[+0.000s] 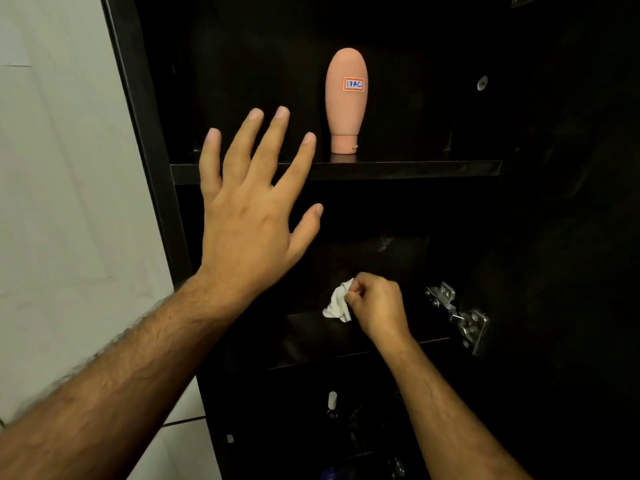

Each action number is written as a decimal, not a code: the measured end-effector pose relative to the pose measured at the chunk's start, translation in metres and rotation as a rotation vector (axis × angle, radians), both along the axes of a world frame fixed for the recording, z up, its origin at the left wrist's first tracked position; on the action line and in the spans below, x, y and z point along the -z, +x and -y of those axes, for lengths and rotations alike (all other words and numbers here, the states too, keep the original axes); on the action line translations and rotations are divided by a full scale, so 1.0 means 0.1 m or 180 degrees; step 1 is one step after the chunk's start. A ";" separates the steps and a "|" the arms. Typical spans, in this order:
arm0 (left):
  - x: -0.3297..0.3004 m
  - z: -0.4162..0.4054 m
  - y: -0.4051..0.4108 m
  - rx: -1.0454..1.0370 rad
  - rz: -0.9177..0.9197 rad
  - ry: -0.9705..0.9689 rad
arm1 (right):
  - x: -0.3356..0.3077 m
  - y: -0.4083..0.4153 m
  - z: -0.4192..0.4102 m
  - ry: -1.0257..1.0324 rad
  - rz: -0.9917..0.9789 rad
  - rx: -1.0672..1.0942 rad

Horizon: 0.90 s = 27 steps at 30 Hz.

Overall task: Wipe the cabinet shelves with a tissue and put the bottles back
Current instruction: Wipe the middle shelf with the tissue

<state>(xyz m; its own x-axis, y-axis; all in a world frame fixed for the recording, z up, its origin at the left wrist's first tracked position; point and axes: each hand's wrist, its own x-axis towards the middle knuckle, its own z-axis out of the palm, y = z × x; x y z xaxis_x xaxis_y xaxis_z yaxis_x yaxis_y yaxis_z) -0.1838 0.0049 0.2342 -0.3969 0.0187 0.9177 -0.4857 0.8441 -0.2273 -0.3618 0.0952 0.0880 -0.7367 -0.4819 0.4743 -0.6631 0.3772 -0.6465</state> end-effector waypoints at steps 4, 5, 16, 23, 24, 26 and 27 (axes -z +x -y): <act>0.00 -0.03 0.01 0.0015 -0.0021 0.0142 | -0.41 -0.05 0.01 -0.0366 -0.0065 0.0123; 0.00 -0.04 0.01 -0.0002 -0.0006 0.0148 | -0.59 -0.09 0.00 -0.0695 -0.0024 0.0196; 0.00 -0.05 -0.02 0.0031 -0.0051 0.0170 | -0.94 -0.19 0.00 -0.1121 -0.1050 0.0551; 0.00 -0.03 -0.01 0.0091 -0.0088 0.0187 | 0.02 -0.06 -0.11 0.0124 -0.0460 0.0228; 0.00 -0.04 -0.01 0.0089 -0.0087 0.0185 | 0.03 -0.07 -0.12 0.0196 -0.0328 0.0264; 0.00 -0.04 -0.01 0.0073 -0.0075 0.0199 | -0.14 -0.11 -0.12 -0.0071 -0.0247 0.0271; 0.00 -0.04 -0.01 0.0072 -0.0072 0.0211 | -0.31 -0.15 -0.11 -0.0345 -0.0273 0.0275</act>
<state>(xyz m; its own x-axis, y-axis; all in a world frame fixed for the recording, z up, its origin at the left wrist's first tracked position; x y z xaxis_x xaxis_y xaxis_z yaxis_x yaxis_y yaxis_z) -0.1847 0.0089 0.2347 -0.3760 -0.0338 0.9260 -0.4708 0.8677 -0.1595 -0.3765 0.1058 0.1189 -0.7278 -0.3612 0.5830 -0.6857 0.3663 -0.6290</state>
